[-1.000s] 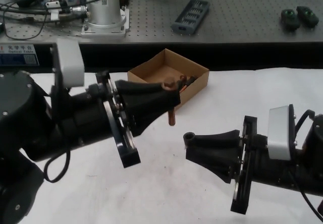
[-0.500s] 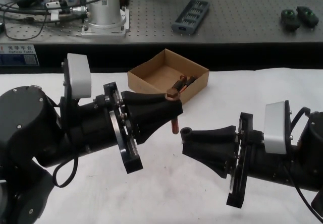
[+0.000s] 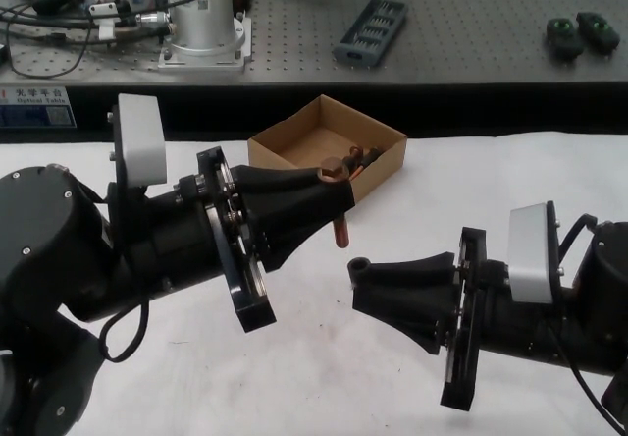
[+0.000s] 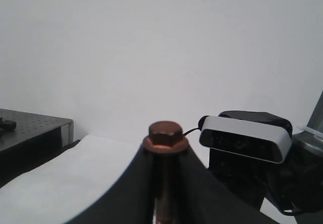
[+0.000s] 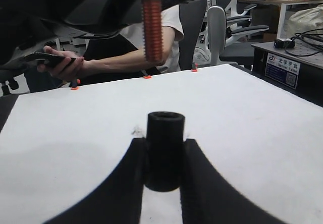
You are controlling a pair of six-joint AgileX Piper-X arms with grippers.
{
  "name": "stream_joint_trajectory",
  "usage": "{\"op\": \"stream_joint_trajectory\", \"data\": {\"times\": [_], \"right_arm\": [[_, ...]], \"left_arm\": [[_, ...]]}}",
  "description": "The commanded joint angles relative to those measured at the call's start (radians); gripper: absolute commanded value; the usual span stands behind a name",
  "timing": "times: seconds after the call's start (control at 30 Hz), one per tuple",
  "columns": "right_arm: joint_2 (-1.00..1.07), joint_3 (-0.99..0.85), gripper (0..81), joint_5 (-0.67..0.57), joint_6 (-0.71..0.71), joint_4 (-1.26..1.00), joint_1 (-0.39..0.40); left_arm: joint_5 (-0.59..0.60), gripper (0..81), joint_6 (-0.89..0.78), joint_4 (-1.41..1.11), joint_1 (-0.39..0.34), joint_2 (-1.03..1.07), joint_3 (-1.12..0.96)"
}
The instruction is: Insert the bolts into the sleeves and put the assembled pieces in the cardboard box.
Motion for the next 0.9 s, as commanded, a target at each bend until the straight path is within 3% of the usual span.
{"op": "stream_joint_trajectory", "data": {"times": [0.0,0.47,0.87], "right_arm": [[0.001,-0.006,6.0,-0.020,0.019,-0.020,-0.006],[0.001,-0.006,6.0,-0.058,0.057,-0.061,-0.006],[0.001,-0.006,6.0,-0.057,0.057,-0.069,-0.006]], "left_arm": [[-0.012,0.6,-0.001,-0.020,0.001,0.003,-0.014],[0.009,0.6,-0.001,-0.051,-0.063,0.074,-0.016],[0.009,0.6,-0.001,-0.037,-0.063,0.086,-0.016]]}}
